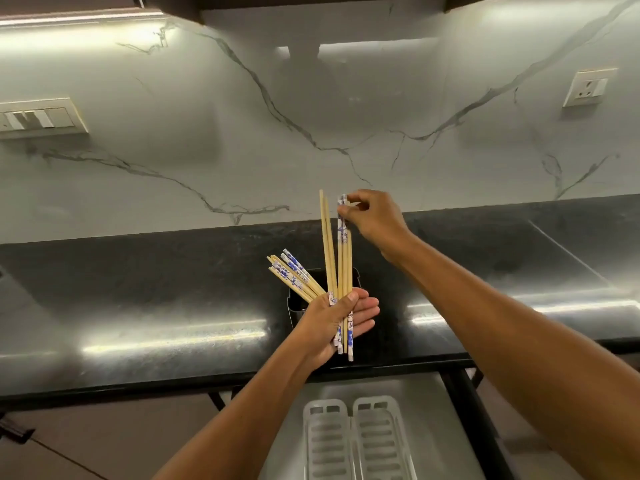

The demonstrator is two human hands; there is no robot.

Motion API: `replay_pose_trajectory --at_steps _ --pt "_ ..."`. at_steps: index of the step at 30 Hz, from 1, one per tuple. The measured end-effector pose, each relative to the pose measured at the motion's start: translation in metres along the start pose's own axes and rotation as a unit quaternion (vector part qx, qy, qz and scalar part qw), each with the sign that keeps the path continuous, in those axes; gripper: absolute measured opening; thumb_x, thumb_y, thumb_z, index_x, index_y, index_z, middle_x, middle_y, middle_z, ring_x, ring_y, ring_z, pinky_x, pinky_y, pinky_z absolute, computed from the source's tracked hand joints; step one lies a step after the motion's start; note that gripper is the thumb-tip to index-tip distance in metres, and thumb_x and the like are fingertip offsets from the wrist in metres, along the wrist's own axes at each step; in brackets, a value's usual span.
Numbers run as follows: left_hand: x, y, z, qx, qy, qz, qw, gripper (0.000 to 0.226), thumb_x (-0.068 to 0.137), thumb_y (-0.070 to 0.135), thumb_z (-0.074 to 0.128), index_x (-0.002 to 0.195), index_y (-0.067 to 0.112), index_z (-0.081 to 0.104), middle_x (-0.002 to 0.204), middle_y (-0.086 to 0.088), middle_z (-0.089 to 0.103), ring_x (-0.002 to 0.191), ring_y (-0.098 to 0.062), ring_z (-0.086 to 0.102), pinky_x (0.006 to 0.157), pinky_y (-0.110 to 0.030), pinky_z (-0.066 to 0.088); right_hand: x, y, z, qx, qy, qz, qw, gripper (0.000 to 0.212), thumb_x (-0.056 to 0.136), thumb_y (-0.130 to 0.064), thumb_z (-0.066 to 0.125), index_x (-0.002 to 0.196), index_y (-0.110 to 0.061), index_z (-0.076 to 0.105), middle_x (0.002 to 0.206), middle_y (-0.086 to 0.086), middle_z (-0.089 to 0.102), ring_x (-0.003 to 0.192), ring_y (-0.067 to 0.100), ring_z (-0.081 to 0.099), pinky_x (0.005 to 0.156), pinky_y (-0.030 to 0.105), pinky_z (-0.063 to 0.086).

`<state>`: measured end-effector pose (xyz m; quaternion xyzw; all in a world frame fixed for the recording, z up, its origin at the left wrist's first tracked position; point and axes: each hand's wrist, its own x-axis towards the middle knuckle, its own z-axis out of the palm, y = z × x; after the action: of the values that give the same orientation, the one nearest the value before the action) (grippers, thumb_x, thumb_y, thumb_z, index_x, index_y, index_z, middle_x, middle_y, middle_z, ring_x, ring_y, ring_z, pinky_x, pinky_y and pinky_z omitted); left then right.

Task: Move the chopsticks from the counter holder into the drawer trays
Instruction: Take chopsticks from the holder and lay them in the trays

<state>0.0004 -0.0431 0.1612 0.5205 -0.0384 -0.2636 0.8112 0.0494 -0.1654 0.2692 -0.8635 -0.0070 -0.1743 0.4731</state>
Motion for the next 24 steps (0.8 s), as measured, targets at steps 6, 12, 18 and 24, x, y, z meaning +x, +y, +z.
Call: replay_pose_trajectory --at_steps 6,12,18,24 --pt "-0.005 -0.002 -0.01 0.028 -0.015 -0.007 0.999 0.025 0.097 0.017 0.049 0.113 0.002 0.061 0.11 -0.018 0.071 0.106 -0.028 0.068 0.091 -0.039 0.056 0.013 -0.001 -0.013 0.086 -0.101 0.103 0.986 0.005 0.09 -0.013 0.061 0.086 -0.01 0.063 0.075 0.001 0.059 0.065 0.008 0.049 0.053 0.016 0.038" --pt "-0.003 -0.006 -0.014 0.023 -0.027 -0.015 0.999 0.025 0.098 0.016 0.047 0.113 0.003 0.062 0.11 -0.018 0.071 0.106 -0.028 0.068 0.09 -0.038 0.056 0.021 0.003 -0.019 0.176 -0.052 0.139 0.973 0.003 0.087 -0.015 0.065 0.086 -0.017 0.063 0.083 -0.001 0.06 0.079 0.012 0.05 0.067 0.024 0.042" --pt "0.001 -0.018 -0.018 0.009 -0.003 -0.022 1.0 0.024 0.099 0.014 0.046 0.112 0.002 0.061 0.108 -0.018 0.071 0.104 -0.028 0.069 0.088 -0.037 0.057 0.033 -0.011 -0.053 0.267 0.055 0.125 0.954 0.004 0.091 -0.016 0.062 0.088 -0.014 0.061 0.071 0.0 0.054 0.058 0.007 0.045 0.05 0.019 0.043" --pt "0.014 -0.007 -0.017 -0.116 0.083 0.017 0.99 0.022 0.1 0.015 0.044 0.108 0.003 0.061 0.104 -0.015 0.073 0.097 -0.025 0.071 0.082 -0.036 0.058 0.024 -0.013 -0.068 0.227 0.138 0.052 0.963 0.009 0.091 -0.009 0.056 0.084 -0.014 0.054 0.071 0.005 0.061 0.057 0.012 0.057 0.054 0.024 0.051"
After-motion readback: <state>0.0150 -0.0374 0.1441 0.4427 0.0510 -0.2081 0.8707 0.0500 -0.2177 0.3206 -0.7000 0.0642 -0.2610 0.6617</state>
